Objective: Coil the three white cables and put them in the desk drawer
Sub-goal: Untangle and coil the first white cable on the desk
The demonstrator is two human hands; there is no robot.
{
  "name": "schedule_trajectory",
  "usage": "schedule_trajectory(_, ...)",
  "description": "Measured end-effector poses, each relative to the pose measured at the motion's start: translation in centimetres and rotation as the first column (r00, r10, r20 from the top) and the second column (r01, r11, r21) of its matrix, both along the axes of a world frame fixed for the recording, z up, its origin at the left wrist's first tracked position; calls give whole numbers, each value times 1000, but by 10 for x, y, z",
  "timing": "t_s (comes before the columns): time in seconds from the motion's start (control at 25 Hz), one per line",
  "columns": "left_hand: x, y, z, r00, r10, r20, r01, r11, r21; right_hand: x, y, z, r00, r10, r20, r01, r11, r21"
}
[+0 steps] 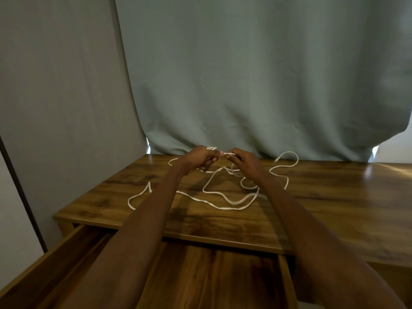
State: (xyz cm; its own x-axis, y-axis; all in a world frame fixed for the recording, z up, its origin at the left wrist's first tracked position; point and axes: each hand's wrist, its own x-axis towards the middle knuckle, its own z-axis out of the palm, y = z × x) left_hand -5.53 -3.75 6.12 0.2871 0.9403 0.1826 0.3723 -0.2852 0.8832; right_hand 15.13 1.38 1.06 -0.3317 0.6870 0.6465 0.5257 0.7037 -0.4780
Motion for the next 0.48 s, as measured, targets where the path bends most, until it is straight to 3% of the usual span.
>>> schedule_trajectory(0.08, 4, -3, -2, 950, -133, 283, 160, 985, -72, 5, 1, -7, 997, 0, -73, 2, 1000, 26)
schedule_trajectory(0.2, 11, -6, 1, 744, -154, 650, 293, 950, -111, 12, 4, -16, 985, -70, -155, 74, 997, 20)
schedule_trajectory(0.32, 17, -8, 3, 580, -186, 793, 361, 931, -46, 13, 10, -20, 980, -159, -121, 156, 987, -30)
schedule_trajectory(0.48, 17, -10, 8, 514, -152, 844, 261, 965, 15, 17, 15, -14, 976, -203, -72, 195, 976, -100)
